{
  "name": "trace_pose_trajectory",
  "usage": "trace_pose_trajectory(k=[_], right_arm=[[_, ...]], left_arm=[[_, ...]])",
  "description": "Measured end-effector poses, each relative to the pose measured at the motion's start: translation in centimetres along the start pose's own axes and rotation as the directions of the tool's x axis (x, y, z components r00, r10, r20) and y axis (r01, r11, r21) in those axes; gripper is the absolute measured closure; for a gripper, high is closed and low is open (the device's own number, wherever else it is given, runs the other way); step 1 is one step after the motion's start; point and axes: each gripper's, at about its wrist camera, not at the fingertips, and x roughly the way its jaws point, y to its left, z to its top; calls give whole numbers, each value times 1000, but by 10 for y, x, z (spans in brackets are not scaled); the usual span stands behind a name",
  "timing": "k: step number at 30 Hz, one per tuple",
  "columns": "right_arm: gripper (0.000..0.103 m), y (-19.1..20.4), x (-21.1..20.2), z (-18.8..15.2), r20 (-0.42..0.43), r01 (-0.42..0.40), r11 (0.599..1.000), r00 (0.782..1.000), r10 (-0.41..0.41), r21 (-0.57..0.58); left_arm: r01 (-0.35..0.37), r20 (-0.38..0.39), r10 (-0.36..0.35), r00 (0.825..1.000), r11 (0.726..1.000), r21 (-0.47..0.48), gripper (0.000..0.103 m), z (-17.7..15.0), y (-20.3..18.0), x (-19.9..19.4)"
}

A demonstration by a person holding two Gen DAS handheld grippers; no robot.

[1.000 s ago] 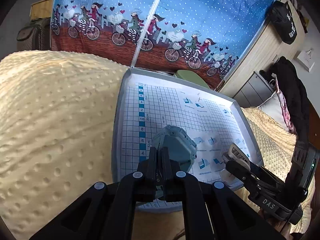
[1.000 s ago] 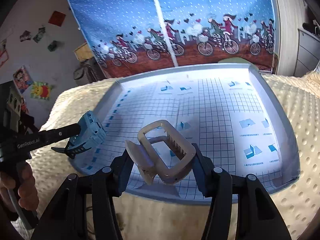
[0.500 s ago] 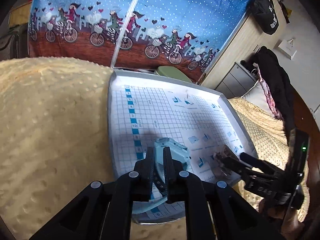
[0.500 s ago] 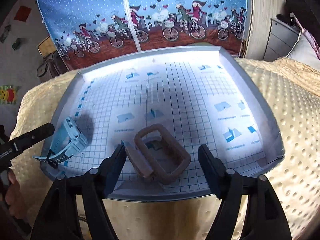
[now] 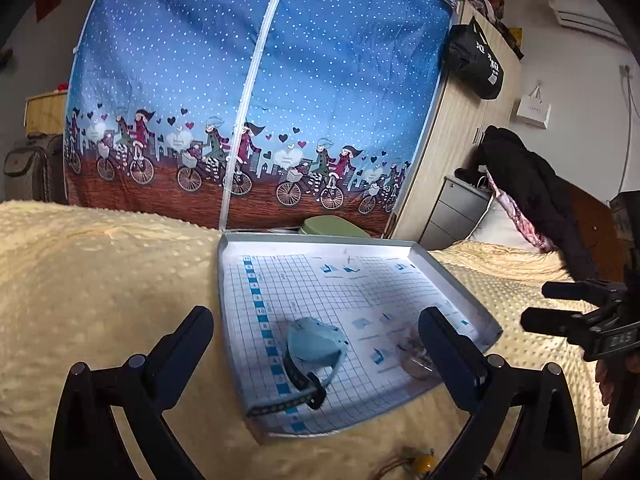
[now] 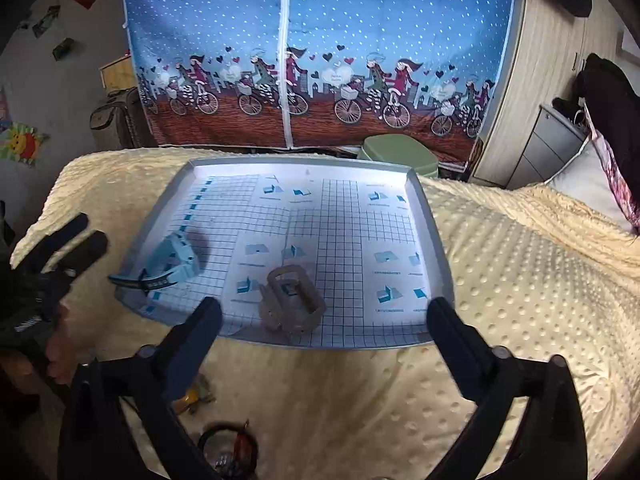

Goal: Organize jewelry
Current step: 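Carry the watch and clip into the silver tray and open both tools, then move both tools back from the tray toward the remaining jewelry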

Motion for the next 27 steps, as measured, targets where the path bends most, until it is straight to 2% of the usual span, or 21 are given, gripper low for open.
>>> trace_pose_trajectory(k=[3,6,14,21,27], right_arm=[[1,1,-20,-3,29,11,999,1000,-10,-44],[1,-1,-34,-12,41,-11,998,999,13,-55],[1,-1,-51,-47,7,-146,977,989,149,-153],[1,-20,-68,-99,-18,-282,928,958,287,-244],[1,-53,-56,-147,-84,-398,889,917,390,-224]], left_arm=[[-6,9,6,1000,999,-33,0,0,4,-12],[-36,11,37,999,999,-25,0,-3,3,-27],[-103,-11,104,994,992,77,0,-25,-35,-75],[-146,-112,148,983,989,23,0,-60,-64,-101],[-236,-141,229,963,971,-41,0,-83,-81,-111]])
